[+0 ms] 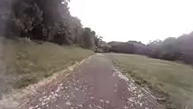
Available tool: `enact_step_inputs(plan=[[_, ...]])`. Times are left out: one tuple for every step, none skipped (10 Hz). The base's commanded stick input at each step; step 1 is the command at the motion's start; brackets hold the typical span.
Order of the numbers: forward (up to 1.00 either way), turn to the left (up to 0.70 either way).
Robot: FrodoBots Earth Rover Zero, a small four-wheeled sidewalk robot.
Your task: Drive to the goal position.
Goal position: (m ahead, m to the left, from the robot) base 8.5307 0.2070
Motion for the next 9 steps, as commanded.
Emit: enact_step_inputs(plan=[[1.00,0.02],[1.00,0.01],[1.00,-0.40],[1.00,-0.40],[1.00,-0.20],[1.00,0.00],[1.00,0.00],[1.00,0.00],[1.00,0.00]])
